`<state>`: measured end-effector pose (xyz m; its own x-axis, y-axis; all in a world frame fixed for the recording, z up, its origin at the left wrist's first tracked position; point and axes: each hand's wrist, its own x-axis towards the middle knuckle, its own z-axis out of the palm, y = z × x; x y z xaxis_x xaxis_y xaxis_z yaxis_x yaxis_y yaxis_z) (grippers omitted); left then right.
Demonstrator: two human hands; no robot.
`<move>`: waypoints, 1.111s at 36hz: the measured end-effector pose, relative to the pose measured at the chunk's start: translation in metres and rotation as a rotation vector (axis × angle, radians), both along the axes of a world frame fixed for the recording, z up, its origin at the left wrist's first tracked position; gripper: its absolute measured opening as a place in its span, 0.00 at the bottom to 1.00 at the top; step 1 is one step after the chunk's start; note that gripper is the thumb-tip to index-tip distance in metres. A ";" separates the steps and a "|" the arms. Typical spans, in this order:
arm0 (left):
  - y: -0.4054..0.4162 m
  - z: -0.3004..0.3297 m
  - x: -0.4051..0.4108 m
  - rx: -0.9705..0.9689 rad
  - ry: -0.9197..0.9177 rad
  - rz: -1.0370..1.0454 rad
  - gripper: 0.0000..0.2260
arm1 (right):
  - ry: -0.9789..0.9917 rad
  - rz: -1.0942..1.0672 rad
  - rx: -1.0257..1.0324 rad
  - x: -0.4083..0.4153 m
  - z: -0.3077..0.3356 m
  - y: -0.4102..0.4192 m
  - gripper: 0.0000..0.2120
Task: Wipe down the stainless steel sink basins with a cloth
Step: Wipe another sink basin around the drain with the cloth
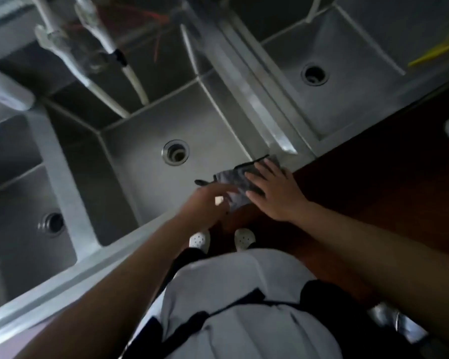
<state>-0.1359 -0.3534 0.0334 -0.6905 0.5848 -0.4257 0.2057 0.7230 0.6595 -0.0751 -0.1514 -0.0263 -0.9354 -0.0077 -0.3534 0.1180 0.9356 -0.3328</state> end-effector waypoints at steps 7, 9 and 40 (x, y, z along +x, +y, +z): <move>-0.137 -0.017 0.029 -0.292 0.135 0.463 0.32 | 0.013 0.197 0.184 0.003 -0.010 -0.017 0.33; -0.178 -0.024 0.051 -0.358 0.161 0.659 0.37 | 0.020 0.223 0.207 0.004 -0.014 -0.026 0.36; -0.436 -0.075 0.104 -0.465 0.094 0.862 0.26 | 0.011 0.357 0.134 0.005 -0.017 -0.216 0.33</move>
<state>-0.0322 -0.7894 -0.0416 -0.8445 -0.3475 -0.4075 -0.4774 0.8332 0.2789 -0.0700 -0.3678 -0.0428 -0.8858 -0.2884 -0.3636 -0.2261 0.9524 -0.2045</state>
